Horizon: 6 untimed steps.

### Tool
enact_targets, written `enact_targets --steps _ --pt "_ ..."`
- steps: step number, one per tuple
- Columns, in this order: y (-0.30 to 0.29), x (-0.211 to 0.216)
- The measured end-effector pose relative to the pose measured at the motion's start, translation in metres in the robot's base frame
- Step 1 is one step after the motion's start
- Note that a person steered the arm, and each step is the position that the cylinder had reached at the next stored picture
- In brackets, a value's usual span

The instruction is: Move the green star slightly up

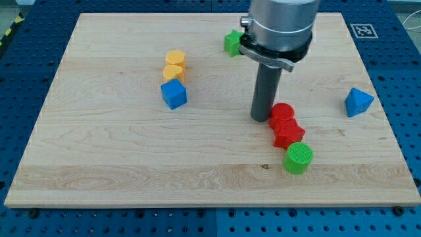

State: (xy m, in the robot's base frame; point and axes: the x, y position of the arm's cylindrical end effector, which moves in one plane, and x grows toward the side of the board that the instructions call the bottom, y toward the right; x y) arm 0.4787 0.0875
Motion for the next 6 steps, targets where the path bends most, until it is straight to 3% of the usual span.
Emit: enact_targets --steps 2,6 --pt "0.004 -0.007" --pt "0.006 -0.129"
